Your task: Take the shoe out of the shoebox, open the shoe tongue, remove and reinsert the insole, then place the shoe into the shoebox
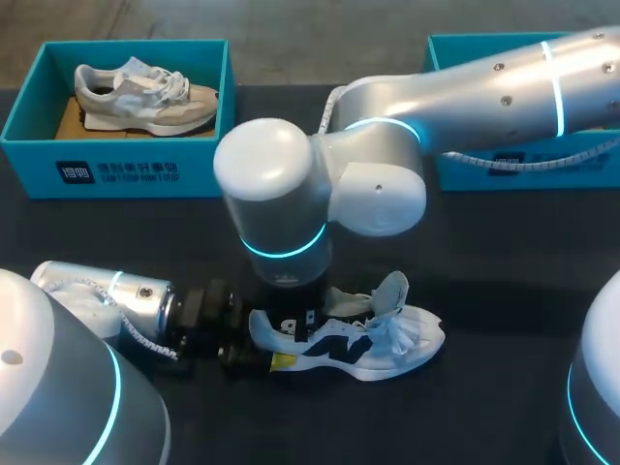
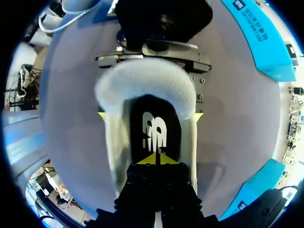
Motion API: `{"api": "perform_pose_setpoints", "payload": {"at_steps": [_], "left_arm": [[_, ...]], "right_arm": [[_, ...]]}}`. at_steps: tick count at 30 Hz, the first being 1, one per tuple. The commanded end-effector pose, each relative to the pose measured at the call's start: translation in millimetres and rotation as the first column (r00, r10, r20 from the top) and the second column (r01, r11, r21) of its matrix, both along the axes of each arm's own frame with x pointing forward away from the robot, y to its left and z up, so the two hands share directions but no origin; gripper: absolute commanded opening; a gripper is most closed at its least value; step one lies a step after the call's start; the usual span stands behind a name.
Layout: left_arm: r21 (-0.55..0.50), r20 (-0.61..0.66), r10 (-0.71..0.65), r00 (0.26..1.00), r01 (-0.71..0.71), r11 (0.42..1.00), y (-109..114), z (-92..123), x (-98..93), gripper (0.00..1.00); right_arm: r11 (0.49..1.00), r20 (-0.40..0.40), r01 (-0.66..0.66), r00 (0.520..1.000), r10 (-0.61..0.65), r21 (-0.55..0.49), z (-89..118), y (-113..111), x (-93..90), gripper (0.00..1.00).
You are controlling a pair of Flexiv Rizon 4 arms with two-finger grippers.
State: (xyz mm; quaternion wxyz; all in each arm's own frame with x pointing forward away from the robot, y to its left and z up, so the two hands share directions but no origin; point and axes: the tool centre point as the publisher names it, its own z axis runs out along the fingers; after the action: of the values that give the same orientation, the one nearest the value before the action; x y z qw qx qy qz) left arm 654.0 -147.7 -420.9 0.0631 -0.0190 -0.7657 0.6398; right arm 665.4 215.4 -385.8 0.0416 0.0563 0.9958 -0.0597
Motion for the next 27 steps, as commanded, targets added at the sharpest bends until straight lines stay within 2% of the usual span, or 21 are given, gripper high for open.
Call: {"api": "perform_pose_setpoints", "payload": {"at_steps": [1,12,26,27], "left_arm": [[0.002,0.001,0.002,1.000,-0.002,1.000,0.4,-0.3,0.0,0.00],[0.002,0.001,0.002,1.000,-0.002,1.000,0.4,-0.3,0.0,0.00],[0.002,0.001,0.002,1.000,-0.002,1.000,0.4,-0.3,0.0,0.00],[0.002,0.001,0.002,1.000,-0.002,1.000,0.4,-0.3,0.0,0.00]], "right_arm": [[1.000,0.001,0.020,1.000,-0.020,0.001,-7.2,-5.4,0.6,0.00],[0.995,0.024,0.090,0.996,-0.091,0.030,-4.3,-32.9,2.7,0.00],[0.988,0.031,0.150,0.988,-0.152,0.046,-5.6,-50.4,5.8,0.00],[0.987,0.032,0.153,0.988,-0.154,0.049,-5.8,-51.4,5.8,0.02]]}}
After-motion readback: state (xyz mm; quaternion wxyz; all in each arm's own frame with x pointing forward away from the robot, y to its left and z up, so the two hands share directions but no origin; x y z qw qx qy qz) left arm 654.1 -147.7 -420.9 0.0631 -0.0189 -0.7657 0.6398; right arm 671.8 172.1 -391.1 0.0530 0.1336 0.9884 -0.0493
